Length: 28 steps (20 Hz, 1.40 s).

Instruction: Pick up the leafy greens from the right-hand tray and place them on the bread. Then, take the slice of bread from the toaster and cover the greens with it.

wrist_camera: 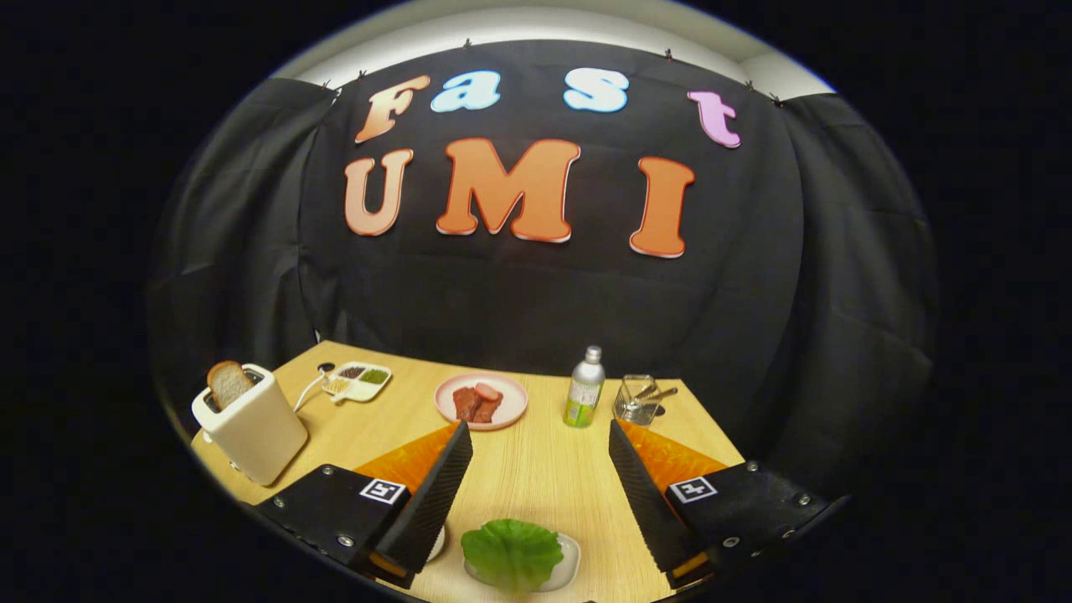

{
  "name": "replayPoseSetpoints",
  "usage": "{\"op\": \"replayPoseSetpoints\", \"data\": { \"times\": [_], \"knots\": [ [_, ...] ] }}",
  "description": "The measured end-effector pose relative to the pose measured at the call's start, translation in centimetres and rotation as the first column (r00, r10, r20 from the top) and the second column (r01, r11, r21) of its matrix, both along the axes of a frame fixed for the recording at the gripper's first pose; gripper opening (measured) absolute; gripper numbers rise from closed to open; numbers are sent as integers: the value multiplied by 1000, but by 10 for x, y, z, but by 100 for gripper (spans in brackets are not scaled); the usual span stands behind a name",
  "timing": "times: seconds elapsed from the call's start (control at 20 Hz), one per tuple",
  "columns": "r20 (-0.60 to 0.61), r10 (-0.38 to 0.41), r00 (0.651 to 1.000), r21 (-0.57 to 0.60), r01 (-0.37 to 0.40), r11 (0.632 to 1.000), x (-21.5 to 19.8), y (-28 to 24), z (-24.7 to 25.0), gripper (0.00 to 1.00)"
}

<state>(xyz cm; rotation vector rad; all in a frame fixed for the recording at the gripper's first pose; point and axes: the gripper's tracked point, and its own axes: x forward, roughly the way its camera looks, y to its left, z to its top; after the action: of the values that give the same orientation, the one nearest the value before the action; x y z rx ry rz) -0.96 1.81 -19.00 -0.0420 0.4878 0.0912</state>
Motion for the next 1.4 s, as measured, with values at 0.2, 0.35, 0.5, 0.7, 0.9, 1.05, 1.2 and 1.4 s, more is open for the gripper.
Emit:
{"op": "replayPoseSetpoints", "data": {
  "times": [0.2, 0.35, 0.5, 0.7, 0.9, 1.05, 1.2, 1.4],
  "knots": [
    [-191, 20, 981, -12, -23, 1000, -23, 1, -67, 98],
    [-304, 27, 952, -12, -32, 999, -35, 2, -107, 97],
    [-393, 55, 918, -17, -67, 998, -50, 8, -132, 95],
    [-511, 87, 855, -25, -117, 993, -67, 11, -169, 92],
    [-603, 108, 791, -38, -163, 986, -78, 15, -196, 86],
    [-660, 110, 743, -31, -174, 984, -84, 19, -214, 81],
    [-700, 107, 706, -17, -167, 986, -85, 22, -225, 78],
    [-720, 106, 685, 0, -153, 988, -85, 26, -227, 60]
  ]
}}
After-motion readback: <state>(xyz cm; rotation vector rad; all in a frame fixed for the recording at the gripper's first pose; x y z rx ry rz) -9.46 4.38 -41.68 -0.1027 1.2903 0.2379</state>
